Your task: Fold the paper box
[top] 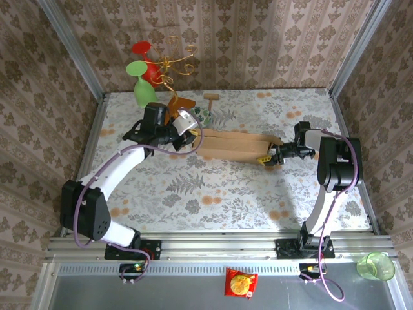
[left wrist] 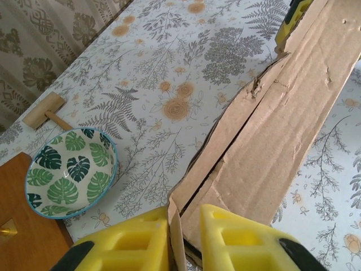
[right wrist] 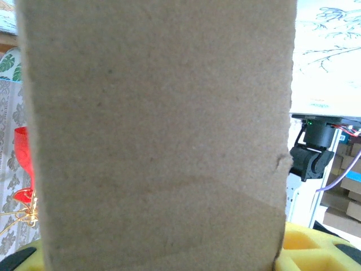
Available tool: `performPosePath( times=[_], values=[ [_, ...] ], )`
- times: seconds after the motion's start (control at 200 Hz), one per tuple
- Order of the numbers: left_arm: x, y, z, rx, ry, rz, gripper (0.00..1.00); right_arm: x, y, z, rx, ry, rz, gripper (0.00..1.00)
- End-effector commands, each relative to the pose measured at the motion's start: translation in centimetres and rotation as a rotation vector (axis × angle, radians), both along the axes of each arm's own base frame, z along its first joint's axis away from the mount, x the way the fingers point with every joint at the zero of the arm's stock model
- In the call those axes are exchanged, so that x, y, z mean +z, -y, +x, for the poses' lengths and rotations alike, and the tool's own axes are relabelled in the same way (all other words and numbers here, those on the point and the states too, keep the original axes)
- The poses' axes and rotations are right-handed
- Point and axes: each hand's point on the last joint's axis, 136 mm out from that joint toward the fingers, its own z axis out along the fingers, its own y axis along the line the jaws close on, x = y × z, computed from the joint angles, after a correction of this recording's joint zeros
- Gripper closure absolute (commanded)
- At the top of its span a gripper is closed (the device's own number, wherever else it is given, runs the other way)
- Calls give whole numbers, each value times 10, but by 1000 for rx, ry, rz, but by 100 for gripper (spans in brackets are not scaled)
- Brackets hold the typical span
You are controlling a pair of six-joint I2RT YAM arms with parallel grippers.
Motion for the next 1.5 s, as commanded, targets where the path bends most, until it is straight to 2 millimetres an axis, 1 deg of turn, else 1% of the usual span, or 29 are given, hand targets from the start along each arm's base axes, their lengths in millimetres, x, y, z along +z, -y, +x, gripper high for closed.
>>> performPosePath(
  times=[0.0, 0.03, 0.04, 0.05, 0.135, 0.345, 0.365, 0.42, 0.505, 0.655, 0.88, 0.99, 1.1, 1.22, 1.355, 1.49],
  values=[
    [2, 1, 10, 53, -18, 3, 84, -32, 8, 0, -27, -58, -80, 58],
    [0, 0, 12, 68, -24, 6, 87, -32, 7, 0, -27, -57, -81, 58],
    [0, 8, 8, 53, -24, 7, 87, -32, 7, 0, -28, -58, -82, 58],
    [0, 9, 8, 54, -23, 9, 88, -32, 8, 1, -30, -57, -82, 58],
    [-1, 12, 11, 81, -26, 19, 92, -34, 8, 1, -34, -63, -80, 58],
    [-7, 19, 14, 128, -78, 34, 95, -36, 9, 2, -45, -87, -81, 57],
    [-8, 19, 14, 136, -87, 35, 97, -36, 9, 6, -47, -66, -83, 57],
    [-10, 20, 16, 161, -110, 39, 100, -36, 10, 8, -51, -64, -83, 57],
    [-14, 20, 20, 210, -151, 54, 100, -36, 11, 10, -57, -65, -84, 53],
    [-25, 23, 20, 258, -218, 83, 100, -36, 11, 14, -61, -62, -85, 47],
    [-38, 26, 23, 311, -292, 135, 100, -40, 15, 21, -89, -67, -84, 42],
    [-43, 28, 25, 328, -317, 150, 100, -38, 17, 30, -109, -55, -80, 35],
    [-46, 29, 28, 343, -334, 168, 100, -36, 25, 36, -139, -53, -93, 27],
    [-51, 31, 31, 353, -354, 189, 100, -30, 34, 42, -169, -41, -100, 23],
    [-53, 34, 31, 357, -366, 209, 100, -24, 44, 45, -194, -27, -118, 19],
    [-56, 37, 31, 360, -368, 231, 100, -17, 53, 43, -199, -11, -150, 18]
  ],
)
